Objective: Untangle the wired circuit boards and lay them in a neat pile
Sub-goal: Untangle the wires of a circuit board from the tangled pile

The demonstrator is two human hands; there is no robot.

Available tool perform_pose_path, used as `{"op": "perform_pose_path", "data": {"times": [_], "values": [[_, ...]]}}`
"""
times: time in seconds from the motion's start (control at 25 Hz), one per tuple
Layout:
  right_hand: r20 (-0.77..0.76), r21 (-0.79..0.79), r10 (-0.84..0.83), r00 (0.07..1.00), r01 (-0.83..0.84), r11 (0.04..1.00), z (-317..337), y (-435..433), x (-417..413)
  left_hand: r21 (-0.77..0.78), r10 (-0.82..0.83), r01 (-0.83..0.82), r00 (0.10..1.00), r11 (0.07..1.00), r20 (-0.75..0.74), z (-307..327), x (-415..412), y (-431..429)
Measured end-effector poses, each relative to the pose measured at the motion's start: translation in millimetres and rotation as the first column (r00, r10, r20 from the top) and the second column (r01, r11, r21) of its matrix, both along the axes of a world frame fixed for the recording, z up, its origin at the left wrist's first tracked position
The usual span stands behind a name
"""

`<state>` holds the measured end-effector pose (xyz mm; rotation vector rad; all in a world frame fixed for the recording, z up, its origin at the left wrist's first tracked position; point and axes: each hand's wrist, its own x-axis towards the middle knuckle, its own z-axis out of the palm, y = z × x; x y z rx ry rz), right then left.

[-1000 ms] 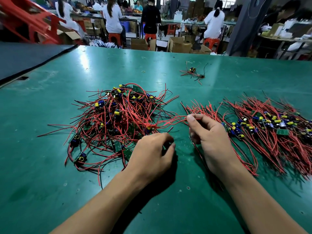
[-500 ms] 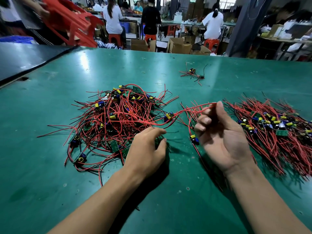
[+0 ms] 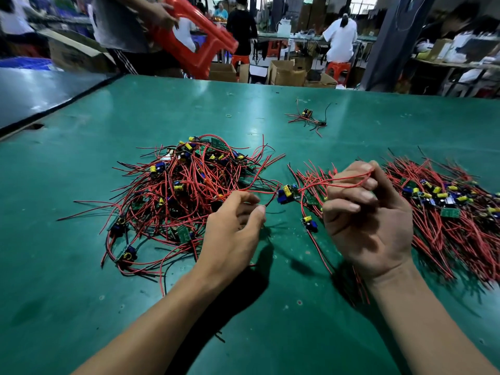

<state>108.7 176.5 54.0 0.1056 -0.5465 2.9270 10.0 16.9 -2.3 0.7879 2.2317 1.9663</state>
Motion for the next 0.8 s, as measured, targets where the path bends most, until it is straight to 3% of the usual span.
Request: {"op": "perform_pose_path", "data": {"times": [0.32,0.4,0.48,0.56,0.72,0.8], "values": [[0.014,0.030,0.059,0.998,-0.060,0.998,4,8,7,0.098,-0.024,0.011,0.990,0.995,0.136,6,-5,-3],[0.007,0.000,0.128,0.992,-0.128,0.992,0,9,5,0.209,-0.164,0.109,0.951,0.972,0.264,12,-2,-2],[0.025,-0.009,0.164,0.986,-0.164,0.986,-4,10,0,0.364,-0.352,0.201,0.838,0.909,0.416,19,1,-2],[0.053,0.014,0.153,0.987,-0.154,0.988,-9,8,-5,0.419,-0.442,0.254,0.776,0.872,0.451,21,4,-3],[0.188,0.157,-0.006,0.982,-0.024,0.987,-15,3,-15,0.421,-0.407,0.218,0.804,0.880,0.433,20,9,-2],[0.293,0.383,-0.142,0.945,0.020,0.924,-20,-5,-19,0.455,-0.352,0.132,0.825,0.881,0.441,21,6,0]]}}
